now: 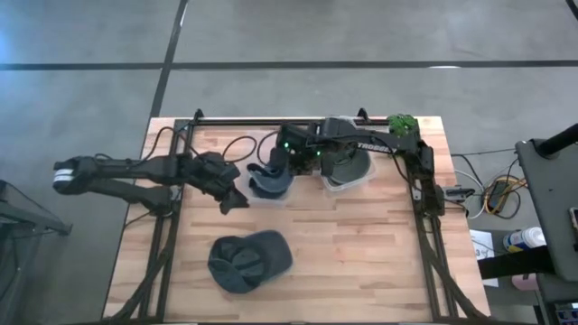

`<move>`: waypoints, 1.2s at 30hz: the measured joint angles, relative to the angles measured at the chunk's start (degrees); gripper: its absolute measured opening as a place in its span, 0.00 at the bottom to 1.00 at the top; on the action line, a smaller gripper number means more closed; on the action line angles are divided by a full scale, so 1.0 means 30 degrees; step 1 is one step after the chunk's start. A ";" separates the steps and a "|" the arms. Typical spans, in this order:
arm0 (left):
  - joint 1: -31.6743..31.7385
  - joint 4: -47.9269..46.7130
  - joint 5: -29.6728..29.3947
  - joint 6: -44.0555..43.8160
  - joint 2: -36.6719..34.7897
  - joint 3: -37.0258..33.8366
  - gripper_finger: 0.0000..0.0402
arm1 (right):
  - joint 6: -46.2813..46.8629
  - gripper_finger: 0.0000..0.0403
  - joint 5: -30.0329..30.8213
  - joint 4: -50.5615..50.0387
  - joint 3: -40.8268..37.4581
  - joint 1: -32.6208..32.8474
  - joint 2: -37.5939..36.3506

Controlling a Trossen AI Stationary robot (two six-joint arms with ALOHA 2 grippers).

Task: Pick & Place hat
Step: Put the right blue cap into the left bin

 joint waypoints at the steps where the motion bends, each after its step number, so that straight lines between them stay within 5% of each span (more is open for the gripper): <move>1: -0.0024 0.0200 0.0000 0.0223 0.0173 0.0000 0.38 | 0.0422 0.03 0.0224 0.0022 -0.0084 0.0226 0.0000; 19: -0.1047 0.5185 0.0142 0.0840 0.3984 0.0000 0.38 | 0.3303 0.03 0.3646 0.3434 -0.2194 0.2169 0.0007; 28: -0.1399 0.4276 0.0135 0.0765 0.2224 0.0117 0.38 | 0.0455 0.03 0.2492 0.3367 -0.2094 0.0880 -0.0015; 36: -0.1395 0.3756 -0.2604 0.0907 -0.0598 0.0536 0.38 | -0.1760 0.11 0.0521 0.3350 -0.2318 -0.0327 -0.0036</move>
